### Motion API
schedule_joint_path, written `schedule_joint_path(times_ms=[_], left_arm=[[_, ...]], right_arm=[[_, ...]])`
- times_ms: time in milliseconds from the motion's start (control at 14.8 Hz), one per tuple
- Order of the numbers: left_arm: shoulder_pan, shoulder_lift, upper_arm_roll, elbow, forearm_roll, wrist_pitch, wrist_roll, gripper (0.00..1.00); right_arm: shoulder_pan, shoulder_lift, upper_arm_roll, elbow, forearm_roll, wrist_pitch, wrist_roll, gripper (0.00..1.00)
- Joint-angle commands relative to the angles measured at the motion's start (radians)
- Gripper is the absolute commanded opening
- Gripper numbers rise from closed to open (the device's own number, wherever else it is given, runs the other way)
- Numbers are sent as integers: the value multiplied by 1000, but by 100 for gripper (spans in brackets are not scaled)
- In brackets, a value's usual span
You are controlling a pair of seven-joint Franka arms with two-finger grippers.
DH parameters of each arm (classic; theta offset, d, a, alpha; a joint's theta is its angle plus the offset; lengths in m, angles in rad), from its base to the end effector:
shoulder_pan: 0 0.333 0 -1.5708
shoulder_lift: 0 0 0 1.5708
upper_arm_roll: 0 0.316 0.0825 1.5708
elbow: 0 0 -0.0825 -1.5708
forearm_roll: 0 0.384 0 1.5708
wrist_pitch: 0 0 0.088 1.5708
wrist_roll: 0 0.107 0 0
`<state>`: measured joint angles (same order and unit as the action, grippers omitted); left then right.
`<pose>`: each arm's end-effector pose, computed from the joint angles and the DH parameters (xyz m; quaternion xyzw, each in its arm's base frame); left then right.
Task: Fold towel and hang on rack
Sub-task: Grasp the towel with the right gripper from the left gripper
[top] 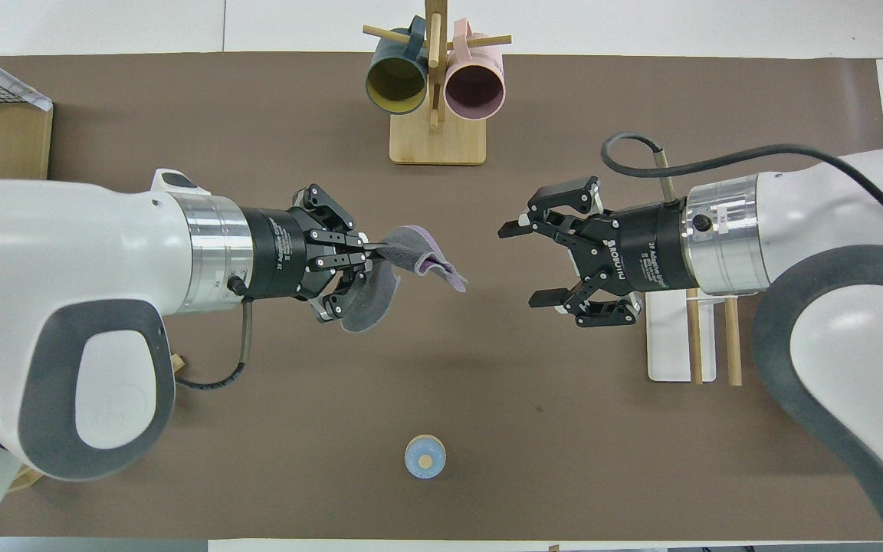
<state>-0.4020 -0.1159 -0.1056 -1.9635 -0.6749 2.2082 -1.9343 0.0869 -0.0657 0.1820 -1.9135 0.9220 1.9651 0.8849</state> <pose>0.4776 -0.2925 0.5682 0.6081 0.7187 -0.2154 0.2595 0.5262 0.2012 0.5556 -0.8099 0.4115 0.1818 0.3764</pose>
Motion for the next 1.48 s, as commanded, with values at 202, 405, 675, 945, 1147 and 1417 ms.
schedule_joint_path(times_ms=[202, 405, 675, 945, 1147, 1417], left_arm=[[-69, -113, 17, -146, -45, 191, -235, 0], [-86, -130, 17, -173, -45, 234, -249, 0], [-86, -130, 17, -175, -46, 239, -255, 0], [-86, -130, 17, -173, -46, 255, -268, 0], [-86, -128, 17, -175, -46, 263, -270, 0], [-86, -128, 17, -173, -46, 263, -273, 0]], right_arm=[[105, 12, 4, -5, 23, 138, 244, 87], [105, 10, 4, -9, 20, 130, 305, 87], [112, 26, 4, -2, 21, 152, 305, 87], [178, 40, 4, -2, 21, 219, 327, 87], [185, 58, 4, 1, 21, 230, 328, 85], [186, 87, 4, 30, 21, 233, 324, 44]])
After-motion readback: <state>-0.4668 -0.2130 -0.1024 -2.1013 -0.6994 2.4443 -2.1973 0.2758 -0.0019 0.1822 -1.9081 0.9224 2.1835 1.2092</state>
